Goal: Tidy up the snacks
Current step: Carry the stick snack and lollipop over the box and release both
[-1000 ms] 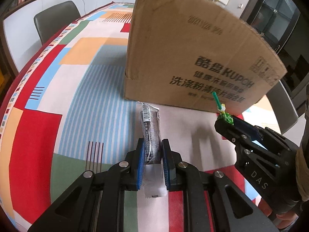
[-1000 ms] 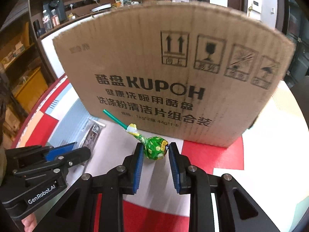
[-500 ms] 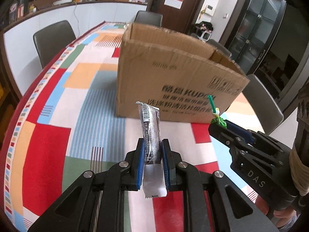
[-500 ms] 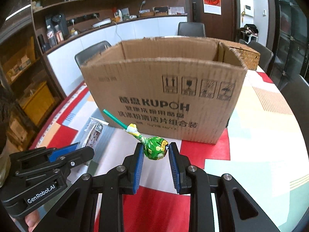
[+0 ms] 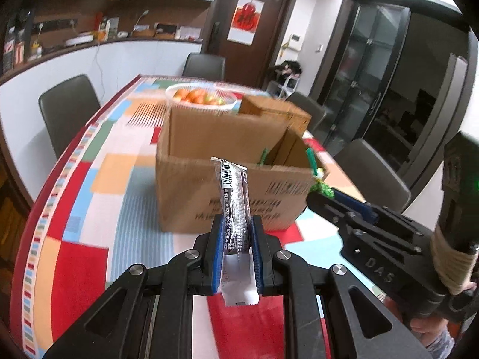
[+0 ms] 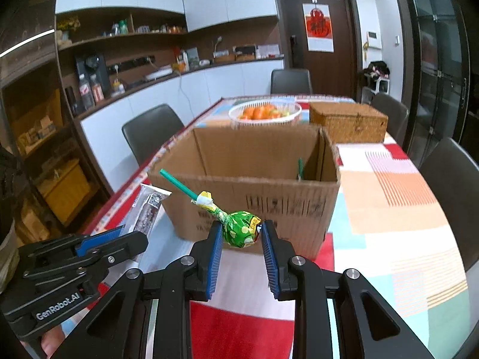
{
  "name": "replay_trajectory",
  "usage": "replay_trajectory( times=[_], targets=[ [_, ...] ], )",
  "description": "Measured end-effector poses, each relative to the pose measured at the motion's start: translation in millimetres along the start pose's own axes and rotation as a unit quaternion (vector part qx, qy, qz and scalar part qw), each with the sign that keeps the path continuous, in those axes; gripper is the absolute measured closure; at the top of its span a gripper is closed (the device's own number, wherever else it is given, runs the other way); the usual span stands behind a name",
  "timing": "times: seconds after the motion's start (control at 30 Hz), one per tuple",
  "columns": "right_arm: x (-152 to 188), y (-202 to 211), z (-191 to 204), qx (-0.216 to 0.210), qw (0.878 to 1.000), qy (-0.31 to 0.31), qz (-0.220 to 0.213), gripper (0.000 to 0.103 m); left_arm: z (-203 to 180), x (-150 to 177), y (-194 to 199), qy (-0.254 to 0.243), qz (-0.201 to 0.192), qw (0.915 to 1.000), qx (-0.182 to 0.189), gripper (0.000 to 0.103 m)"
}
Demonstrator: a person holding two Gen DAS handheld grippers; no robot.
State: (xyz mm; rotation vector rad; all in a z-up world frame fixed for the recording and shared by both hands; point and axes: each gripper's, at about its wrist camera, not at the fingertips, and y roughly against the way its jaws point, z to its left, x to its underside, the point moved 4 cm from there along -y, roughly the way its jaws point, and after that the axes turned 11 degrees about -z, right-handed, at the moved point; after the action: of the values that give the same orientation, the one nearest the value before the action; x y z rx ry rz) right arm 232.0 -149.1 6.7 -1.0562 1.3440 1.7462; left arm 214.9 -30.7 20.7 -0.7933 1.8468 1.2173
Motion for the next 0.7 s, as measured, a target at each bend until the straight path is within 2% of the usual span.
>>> replay_trajectory(
  times=[0.37, 0.7],
  targets=[
    [-45.4, 9.8, 0.2, 0.002, 0.999, 0.004, -0.052, 0.075, -15.0, -50.4, 8.9, -0.031, -0.055, 0.9980, 0.004, 0.085],
    [-80.1, 2.1, -1.0, 0.014, 0.997, 0.021, -0.072, 0.075, -19.0, -85.3, -3.0, -0.062, -0.076, 0.9951, -0.013, 0.085]
  ],
)
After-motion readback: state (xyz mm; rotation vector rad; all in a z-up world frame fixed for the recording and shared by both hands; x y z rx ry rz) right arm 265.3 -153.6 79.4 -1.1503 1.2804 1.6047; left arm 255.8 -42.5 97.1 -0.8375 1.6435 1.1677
